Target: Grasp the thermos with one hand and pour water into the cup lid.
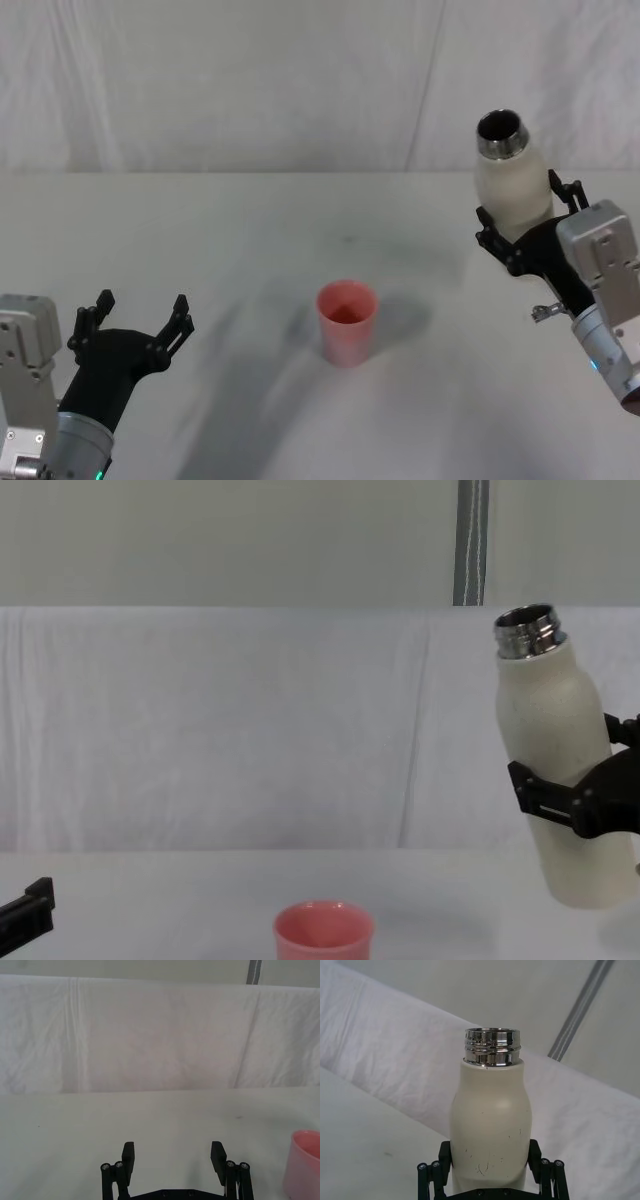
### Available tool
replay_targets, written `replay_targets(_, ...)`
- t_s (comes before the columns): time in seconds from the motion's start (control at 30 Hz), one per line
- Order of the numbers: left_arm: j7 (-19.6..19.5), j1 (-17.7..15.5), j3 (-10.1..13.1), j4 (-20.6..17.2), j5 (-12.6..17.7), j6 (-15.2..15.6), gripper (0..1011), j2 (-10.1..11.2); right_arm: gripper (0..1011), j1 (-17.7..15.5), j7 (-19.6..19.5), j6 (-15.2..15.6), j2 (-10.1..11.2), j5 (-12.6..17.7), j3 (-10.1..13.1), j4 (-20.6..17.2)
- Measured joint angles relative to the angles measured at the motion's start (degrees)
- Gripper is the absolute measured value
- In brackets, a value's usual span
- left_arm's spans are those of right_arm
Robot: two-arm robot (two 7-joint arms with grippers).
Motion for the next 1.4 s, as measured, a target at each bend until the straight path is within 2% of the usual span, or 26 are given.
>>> replay_targets(0.37,0.00,0.00,0.00,0.00,0.00,0.00,1001,0.00,948,-0.33,1.10,-0.05,-1.58,4.98,2.29,0.93)
replay_targets(0.73,0.00,0.00,0.00,0.00,0.00,0.00,1001,0.00,948,-0.44,2.66,-0.09,-2.91,11.54,4.86,2.63)
replay_targets(1.4,0.00,0.00,0.00,0.00,0.00,0.00,1001,0.00,948,-1.27,2.57,1.76,-4.09,16.38,6.91,4.23)
